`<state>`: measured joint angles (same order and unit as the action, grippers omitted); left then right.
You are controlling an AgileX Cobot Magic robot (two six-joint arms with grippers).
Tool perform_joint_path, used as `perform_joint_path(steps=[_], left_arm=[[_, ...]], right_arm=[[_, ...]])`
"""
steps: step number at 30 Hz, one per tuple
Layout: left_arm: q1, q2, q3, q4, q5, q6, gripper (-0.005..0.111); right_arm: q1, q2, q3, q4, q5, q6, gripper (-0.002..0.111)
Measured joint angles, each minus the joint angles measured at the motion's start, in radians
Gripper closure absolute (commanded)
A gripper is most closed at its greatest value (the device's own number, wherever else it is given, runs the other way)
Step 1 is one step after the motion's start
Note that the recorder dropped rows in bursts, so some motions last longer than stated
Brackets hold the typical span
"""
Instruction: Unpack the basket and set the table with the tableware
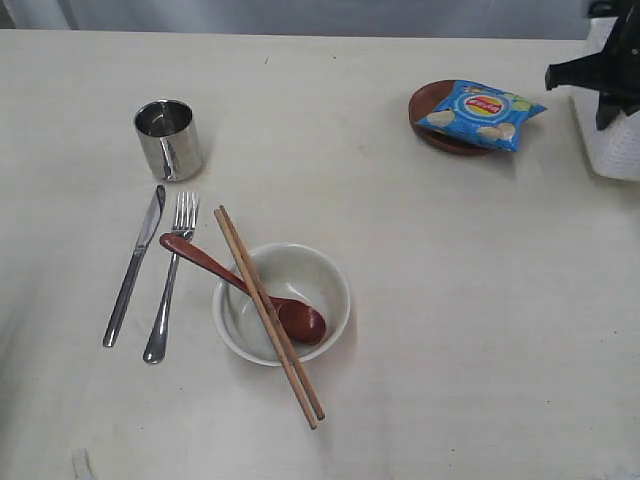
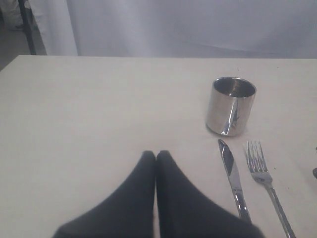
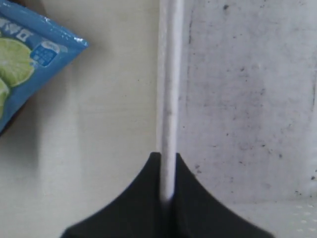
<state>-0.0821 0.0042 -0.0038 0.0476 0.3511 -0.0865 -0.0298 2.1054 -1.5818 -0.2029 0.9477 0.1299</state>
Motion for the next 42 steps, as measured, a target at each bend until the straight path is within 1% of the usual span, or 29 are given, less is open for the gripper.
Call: perform_joint_path(steps=[4, 9, 15, 27, 38, 42], left_arm=[[0.000, 0.000, 0.000, 0.000, 0.000, 0.000, 0.107], [0.000, 0.000, 0.000, 0.000, 0.000, 0.000, 0.107], [0.000, 0.000, 0.000, 0.000, 0.000, 0.000, 0.107], [0.000, 0.000, 0.000, 0.000, 0.000, 0.000, 0.107], [0.000, 0.000, 0.000, 0.000, 0.000, 0.000, 0.107], [0.000, 0.000, 0.000, 0.000, 0.000, 0.000, 0.107]], right_arm=[[0.028, 0.046, 0.002, 0.004, -0.022, 0.002, 0.109], [0.071, 0.052, 0.002, 0.000, -0.049, -0.023, 0.109], [0.151, 0.053, -0.003, 0.067, -0.094, -0.087, 0.109], [0.286, 0.053, -0.008, 0.141, -0.111, -0.130, 0.109], [0.459, 0.053, -0.010, 0.147, -0.111, -0.130, 0.109], [0.505, 0.051, -0.010, 0.159, -0.115, -0.118, 0.109]])
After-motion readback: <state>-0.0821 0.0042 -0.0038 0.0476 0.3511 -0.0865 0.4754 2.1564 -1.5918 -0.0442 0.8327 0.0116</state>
